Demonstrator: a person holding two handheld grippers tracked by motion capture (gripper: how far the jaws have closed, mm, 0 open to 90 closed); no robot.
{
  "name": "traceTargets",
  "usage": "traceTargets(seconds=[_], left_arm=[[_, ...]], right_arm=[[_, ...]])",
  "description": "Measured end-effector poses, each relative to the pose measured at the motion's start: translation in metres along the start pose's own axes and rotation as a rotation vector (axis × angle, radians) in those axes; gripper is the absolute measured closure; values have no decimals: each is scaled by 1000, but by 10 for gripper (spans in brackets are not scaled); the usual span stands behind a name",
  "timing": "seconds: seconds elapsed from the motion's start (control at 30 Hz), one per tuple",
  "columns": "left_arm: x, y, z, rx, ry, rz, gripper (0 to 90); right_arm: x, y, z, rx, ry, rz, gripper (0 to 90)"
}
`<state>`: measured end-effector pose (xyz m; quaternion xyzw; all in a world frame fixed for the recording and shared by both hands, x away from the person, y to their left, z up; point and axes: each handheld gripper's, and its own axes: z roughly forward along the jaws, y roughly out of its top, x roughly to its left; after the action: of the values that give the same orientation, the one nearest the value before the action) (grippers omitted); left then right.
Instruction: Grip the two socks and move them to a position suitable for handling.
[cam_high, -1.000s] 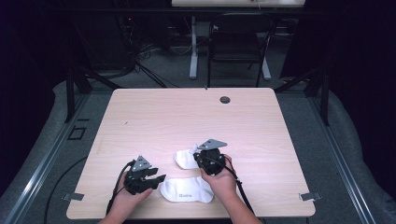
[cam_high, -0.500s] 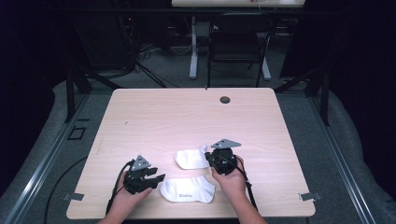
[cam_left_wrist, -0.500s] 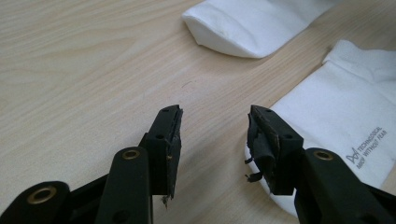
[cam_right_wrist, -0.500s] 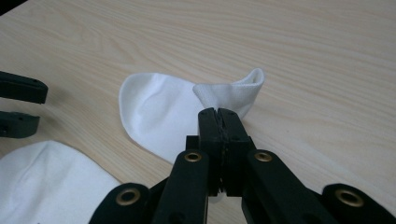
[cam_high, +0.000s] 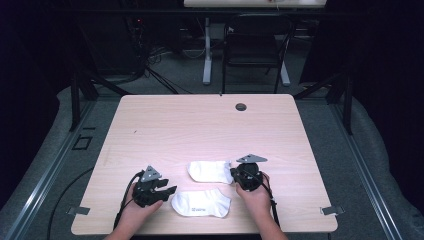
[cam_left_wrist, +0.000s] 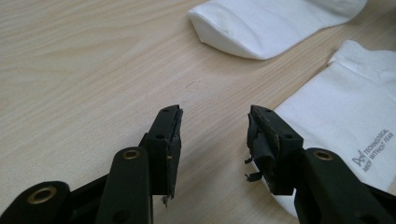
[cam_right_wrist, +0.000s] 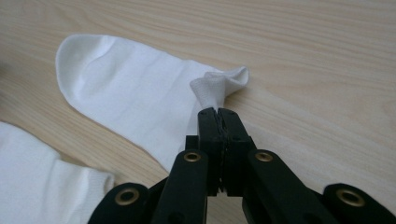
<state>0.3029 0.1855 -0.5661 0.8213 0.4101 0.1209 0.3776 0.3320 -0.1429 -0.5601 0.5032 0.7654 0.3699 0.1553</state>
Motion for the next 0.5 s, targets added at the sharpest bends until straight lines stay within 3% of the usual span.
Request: traceTargets(seconds=[0.3,0.5], left_arm=[[2,4,1,-11,3,-3,544],[3,15,-1,-50,-1,-1,558]], right_arm=[[-12,-3,-6,12,-28,12,796],[-18,-2,-16,-24,-39,18,745]])
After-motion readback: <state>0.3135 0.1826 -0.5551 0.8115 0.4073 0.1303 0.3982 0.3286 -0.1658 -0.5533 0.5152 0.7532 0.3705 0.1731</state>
